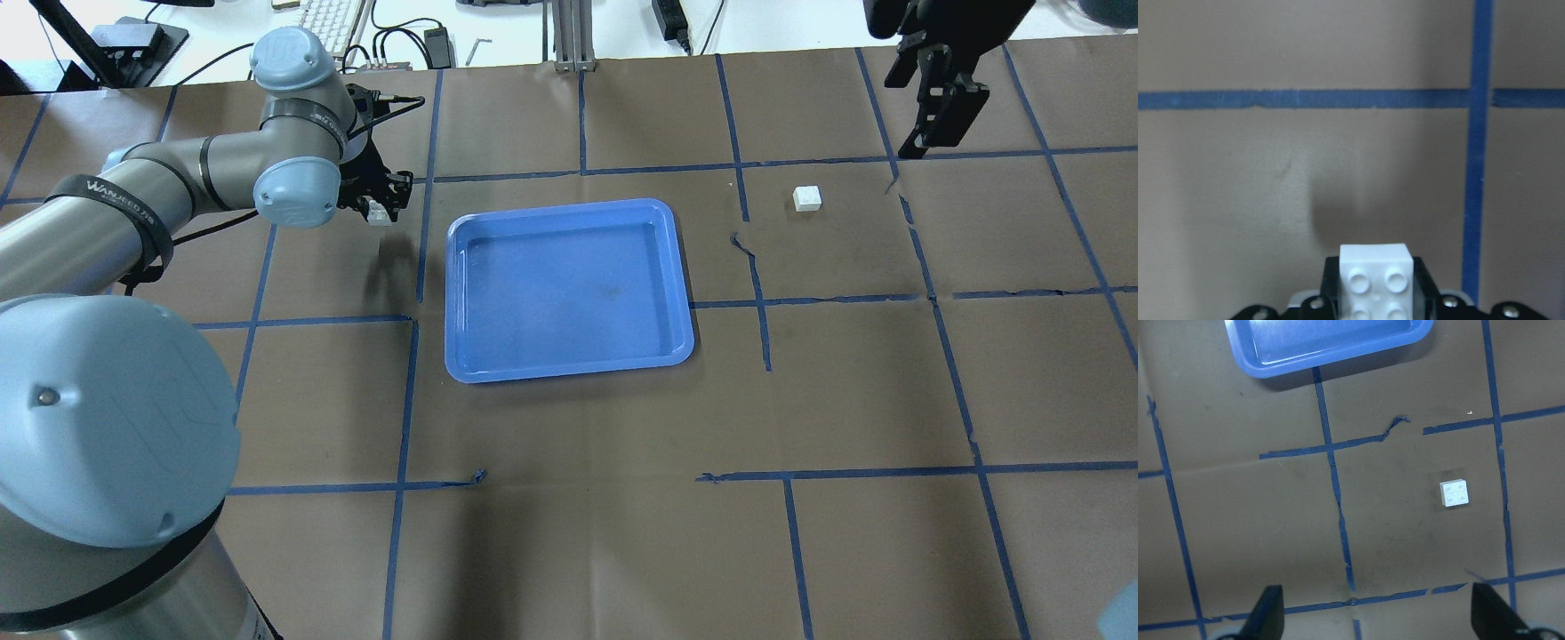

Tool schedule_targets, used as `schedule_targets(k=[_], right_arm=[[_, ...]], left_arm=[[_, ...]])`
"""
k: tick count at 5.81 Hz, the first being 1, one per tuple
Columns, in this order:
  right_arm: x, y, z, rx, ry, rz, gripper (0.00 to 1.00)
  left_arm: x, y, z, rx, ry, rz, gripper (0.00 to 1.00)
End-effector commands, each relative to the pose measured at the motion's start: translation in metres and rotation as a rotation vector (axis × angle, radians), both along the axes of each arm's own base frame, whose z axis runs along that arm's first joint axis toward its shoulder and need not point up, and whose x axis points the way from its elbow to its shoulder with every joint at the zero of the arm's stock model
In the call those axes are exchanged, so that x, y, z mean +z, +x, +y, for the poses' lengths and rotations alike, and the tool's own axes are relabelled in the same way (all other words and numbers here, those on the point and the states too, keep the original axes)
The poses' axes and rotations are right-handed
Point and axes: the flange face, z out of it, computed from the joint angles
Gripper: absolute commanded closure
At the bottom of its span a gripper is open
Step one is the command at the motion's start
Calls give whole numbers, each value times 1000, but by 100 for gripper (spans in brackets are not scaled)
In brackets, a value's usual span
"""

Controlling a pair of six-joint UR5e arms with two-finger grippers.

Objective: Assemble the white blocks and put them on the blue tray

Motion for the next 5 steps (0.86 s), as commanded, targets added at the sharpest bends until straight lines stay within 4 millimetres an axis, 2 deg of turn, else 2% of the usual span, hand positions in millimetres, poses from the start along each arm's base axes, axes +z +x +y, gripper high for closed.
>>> schedule_targets(k=[1, 2, 3, 4, 5], right_arm=[[-46, -66, -51, 143, -15, -150, 0], [-84, -99, -68, 101, -20, -213, 0], [-122, -116, -83, 79, -39, -374, 0], [-170, -145, -94, 7, -36, -515, 0], [-210, -154, -103, -35, -54, -632, 0]], left_arm=[[35, -78, 25, -480, -12, -42, 96], [34, -142, 50, -693, -3, -65, 96], [28, -180, 69, -939, 13, -83, 96], [12, -202, 84, -1173, 35, -89, 94], [-15, -217, 101, -1359, 85, -87, 93]])
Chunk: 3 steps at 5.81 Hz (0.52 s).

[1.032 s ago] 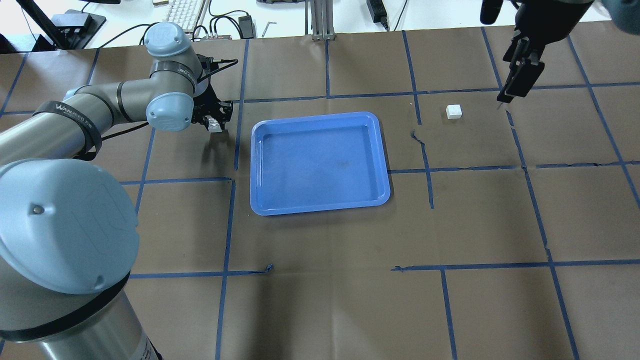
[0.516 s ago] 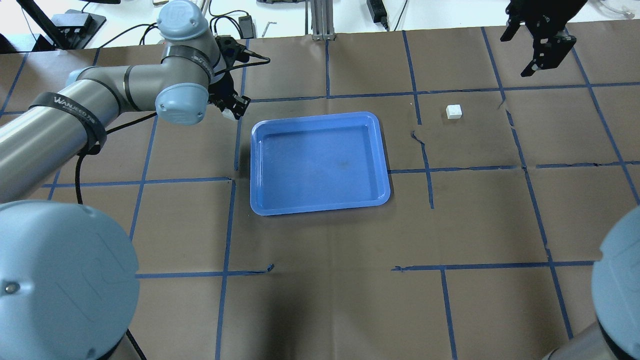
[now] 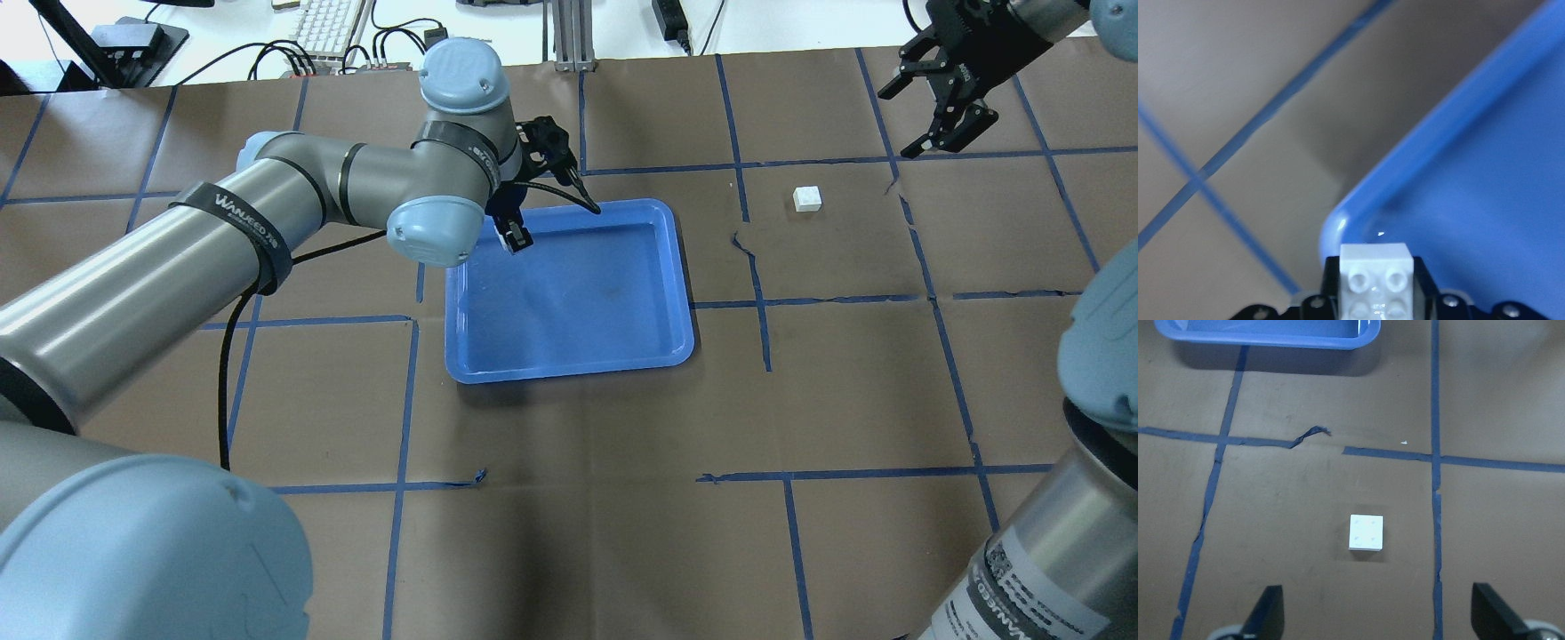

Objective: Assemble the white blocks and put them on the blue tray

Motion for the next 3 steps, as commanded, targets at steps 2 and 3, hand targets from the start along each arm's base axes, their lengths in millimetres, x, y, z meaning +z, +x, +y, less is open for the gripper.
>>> schedule_targets(k=[2, 3], right_arm=[[-113, -7, -15, -33, -2, -257, 1], [-129, -6, -12, -31, -3, -256, 1]], left_arm=[[-41, -28, 38, -275, 83, -24, 87], [-43, -31, 39, -275, 94, 11, 83]])
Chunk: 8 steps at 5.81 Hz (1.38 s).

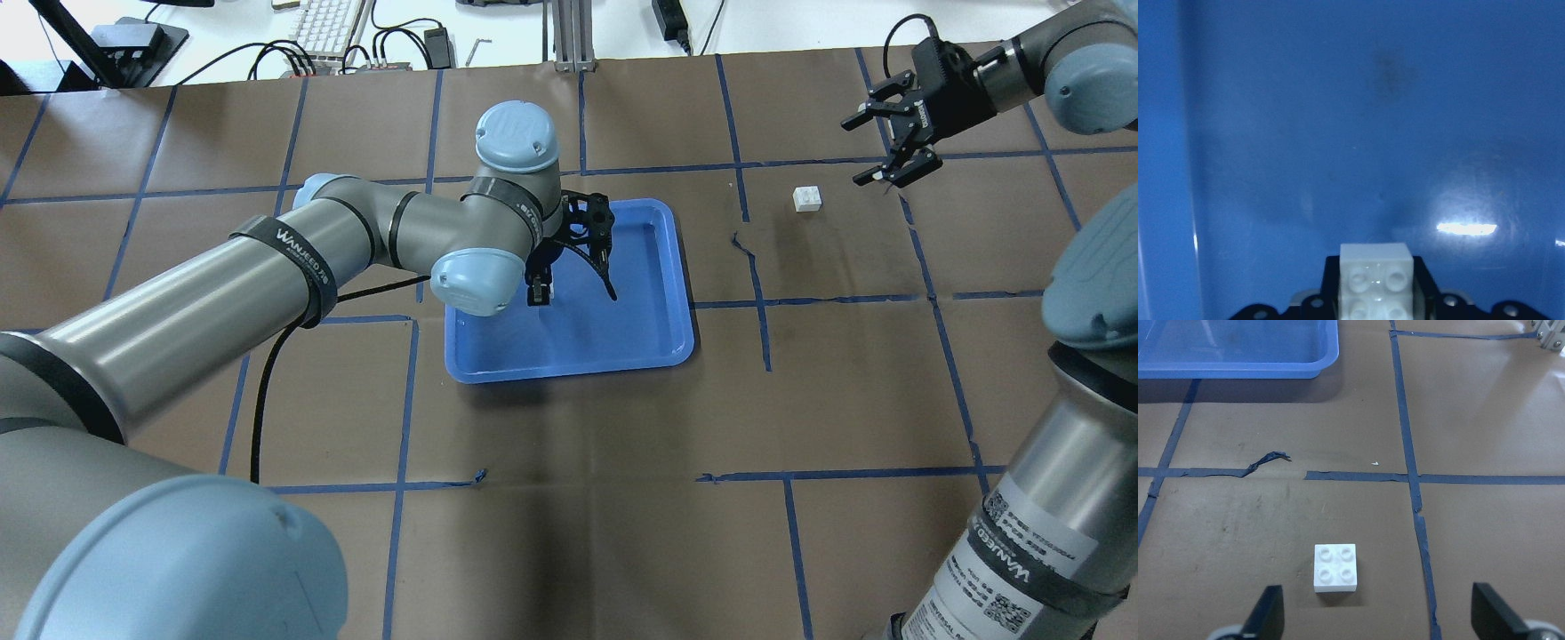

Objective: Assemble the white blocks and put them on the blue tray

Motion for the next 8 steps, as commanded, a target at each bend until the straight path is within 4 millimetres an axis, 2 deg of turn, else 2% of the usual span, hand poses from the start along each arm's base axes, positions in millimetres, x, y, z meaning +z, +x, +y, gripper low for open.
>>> schedule_targets(k=[1, 2, 3, 4, 5, 7, 8], right_arm=[[-51, 7, 12, 5, 3, -16, 1], [-61, 15, 19, 7, 0, -13, 1], [-62, 20, 18, 12, 3, -11, 1], [-61, 23, 17, 16, -1, -11, 4], [-60, 29, 16, 24, -3, -9, 20], [-55, 30, 14, 32, -18, 3, 56], [-52, 29, 13, 33, -32, 11, 68]], left_arm=[[-4, -4, 4, -10, 17, 23, 80], [-5, -4, 4, -7, 18, 22, 48], [-13, -4, 4, -4, 30, 18, 1], [-4, -5, 1, -1, 20, 13, 0], [23, -5, -2, -1, -22, 22, 0], [126, 11, 16, 34, 9, 3, 0], [186, 50, 23, 173, 34, -12, 0]])
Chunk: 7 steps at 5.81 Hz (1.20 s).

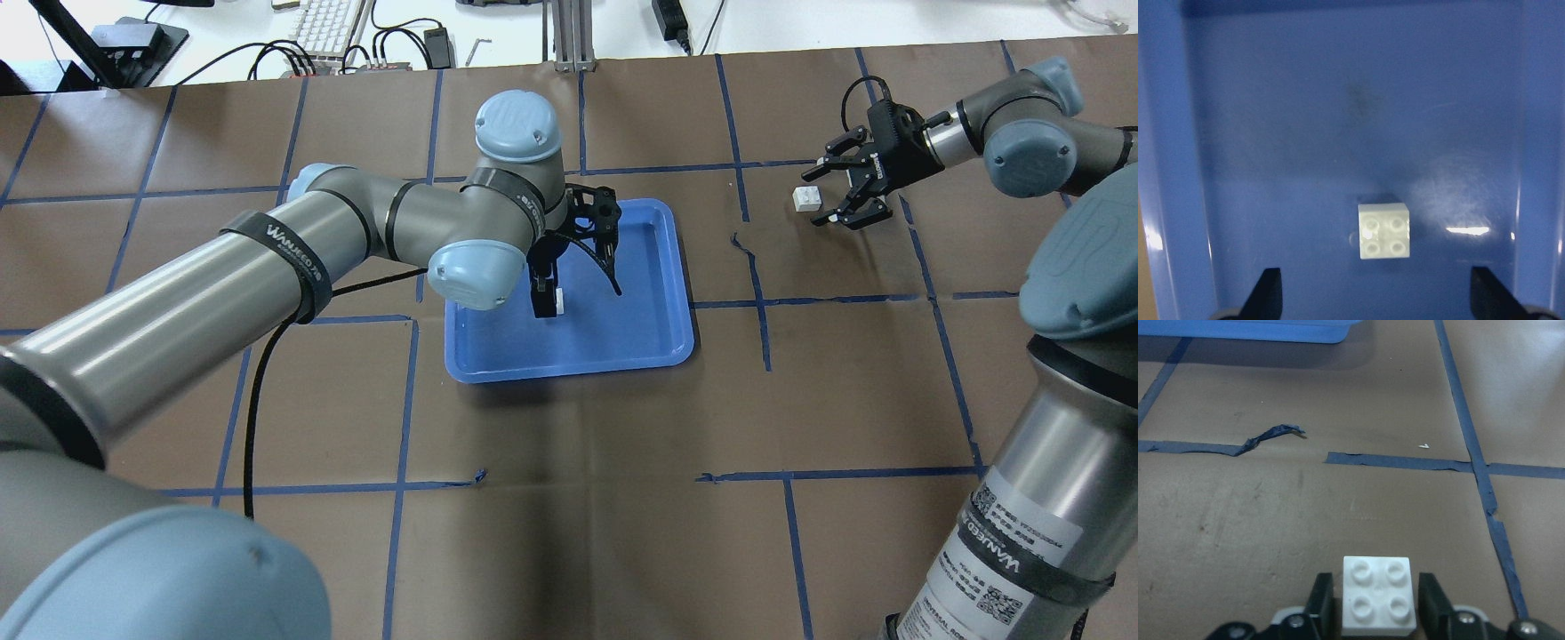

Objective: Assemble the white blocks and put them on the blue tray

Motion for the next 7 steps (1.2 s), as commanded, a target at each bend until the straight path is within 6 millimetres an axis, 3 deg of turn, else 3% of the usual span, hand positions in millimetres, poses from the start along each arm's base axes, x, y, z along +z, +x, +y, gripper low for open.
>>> schedule_targets(k=[1, 2, 3, 4, 5, 6, 7], right_arm=[[7, 0, -1, 1, -18, 10, 74], [18, -2, -4, 2, -41, 26, 75], [54, -1, -3, 2, -80, 47, 75], [81, 15, 1, 6, -88, 53, 74], [105, 47, 10, 38, -72, 47, 74], [114, 82, 35, 74, -54, 34, 74], [112, 108, 61, 97, -28, 22, 74]], left_arm=[[101, 48, 31, 257, 18, -14, 0], [132, 56, 51, 519, -14, -5, 0], [140, 60, 54, 717, -31, 2, 0], [143, 74, 48, 970, -38, 8, 0], [144, 82, 44, 1148, -41, 13, 0], [146, 95, 41, 1287, -32, 1, 0], [177, 108, 38, 1308, -88, 36, 0]])
